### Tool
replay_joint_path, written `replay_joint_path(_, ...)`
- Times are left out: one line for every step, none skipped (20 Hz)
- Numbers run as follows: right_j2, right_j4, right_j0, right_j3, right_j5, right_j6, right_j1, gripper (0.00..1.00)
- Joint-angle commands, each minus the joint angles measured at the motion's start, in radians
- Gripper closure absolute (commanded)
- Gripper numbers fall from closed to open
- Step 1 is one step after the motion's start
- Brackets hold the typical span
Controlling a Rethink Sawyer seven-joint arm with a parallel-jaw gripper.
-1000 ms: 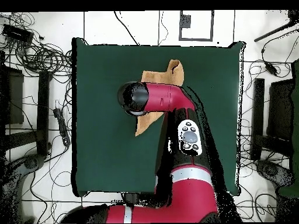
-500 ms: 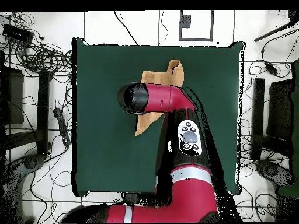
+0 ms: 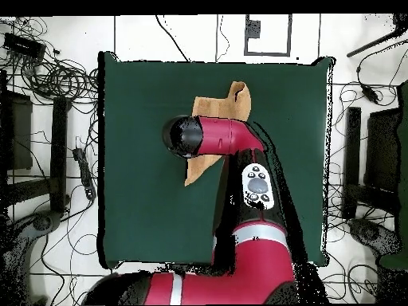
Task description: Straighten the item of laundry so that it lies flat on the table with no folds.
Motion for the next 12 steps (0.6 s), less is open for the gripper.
replay_joint_path(0.061,-0.012,0.013,0.051,-0.045,0.101,0.128,0.0)
replay_joint_path(0.06,-0.012,0.013,0.045,-0.04,0.099,0.131,0.0)
replay_joint_path(0.059,-0.011,0.015,0.045,-0.037,0.1,0.132,0.0)
replay_joint_path(0.057,-0.01,0.017,0.041,-0.032,0.101,0.133,0.0)
replay_joint_path(0.055,-0.009,0.02,0.039,-0.028,0.102,0.133,0.0)
replay_joint_path(0.054,-0.009,0.021,0.034,-0.019,0.101,0.131,0.0)
replay_joint_path(0.053,-0.008,0.022,0.035,-0.017,0.102,0.131,0.0)
replay_joint_path(0.053,-0.008,0.023,0.035,-0.015,0.102,0.13,0.0)
replay_joint_path(0.052,-0.007,0.025,0.036,-0.014,0.104,0.13,0.0)
replay_joint_path(0.051,-0.007,0.025,0.042,-0.014,0.105,0.125,0.0)
replay_joint_path(0.05,-0.007,0.025,0.043,-0.013,0.105,0.124,0.0)
replay_joint_path(0.051,-0.007,0.023,0.043,-0.009,0.102,0.122,0.0)
